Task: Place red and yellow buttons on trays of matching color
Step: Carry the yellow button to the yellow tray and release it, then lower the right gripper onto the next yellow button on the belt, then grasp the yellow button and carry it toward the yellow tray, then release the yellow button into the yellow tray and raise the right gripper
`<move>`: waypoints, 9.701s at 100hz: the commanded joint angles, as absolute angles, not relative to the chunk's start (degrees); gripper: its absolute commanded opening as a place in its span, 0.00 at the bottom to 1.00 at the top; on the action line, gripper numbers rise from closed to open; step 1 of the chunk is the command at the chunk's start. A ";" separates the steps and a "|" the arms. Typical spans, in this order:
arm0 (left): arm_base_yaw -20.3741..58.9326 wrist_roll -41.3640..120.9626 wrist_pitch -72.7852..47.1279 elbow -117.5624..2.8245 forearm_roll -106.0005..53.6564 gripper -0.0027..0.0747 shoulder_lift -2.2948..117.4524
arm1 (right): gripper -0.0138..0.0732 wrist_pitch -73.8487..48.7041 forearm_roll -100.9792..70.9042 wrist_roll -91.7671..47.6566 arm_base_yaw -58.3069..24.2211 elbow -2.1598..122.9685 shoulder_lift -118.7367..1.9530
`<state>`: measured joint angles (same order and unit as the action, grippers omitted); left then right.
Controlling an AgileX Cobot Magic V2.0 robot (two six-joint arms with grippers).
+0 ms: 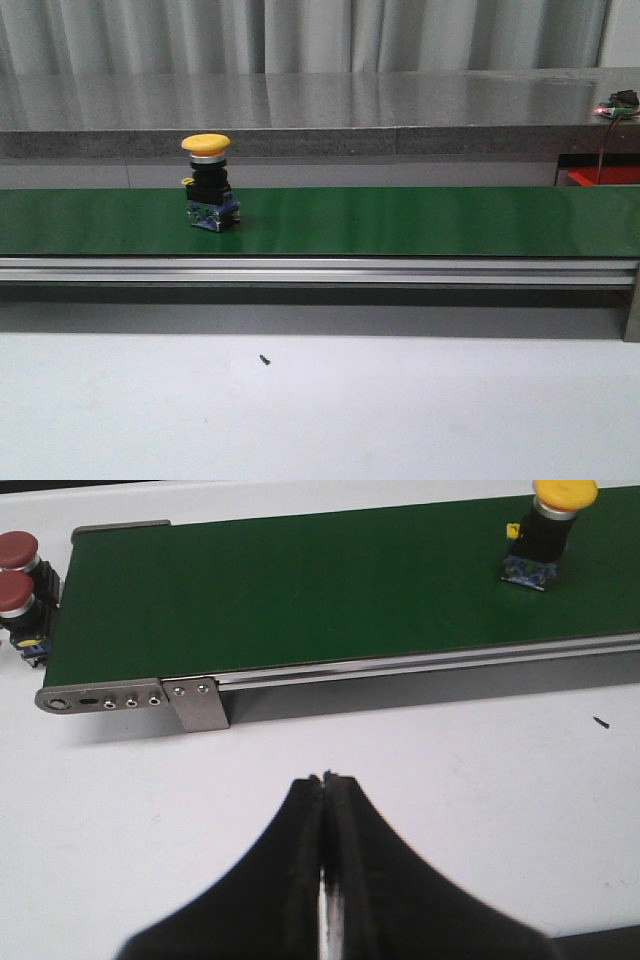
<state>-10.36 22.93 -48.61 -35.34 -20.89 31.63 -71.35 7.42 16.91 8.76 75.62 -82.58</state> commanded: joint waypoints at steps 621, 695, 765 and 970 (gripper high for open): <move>-10.02 23.09 -45.57 -36.78 -22.24 0.01 31.80 | 0.25 -58.21 8.47 18.90 21.20 67.49 -80.58; -10.02 23.09 -45.57 -36.78 -22.24 0.01 31.80 | 0.25 -46.75 7.74 19.43 27.43 61.65 -90.74; -10.02 23.09 -45.57 -36.78 -22.24 0.01 31.80 | 0.67 -45.14 6.68 19.07 27.34 61.65 -93.91; -10.02 23.09 -45.57 -36.78 -22.24 0.01 31.80 | 0.08 -38.75 2.01 5.97 3.80 31.24 -33.07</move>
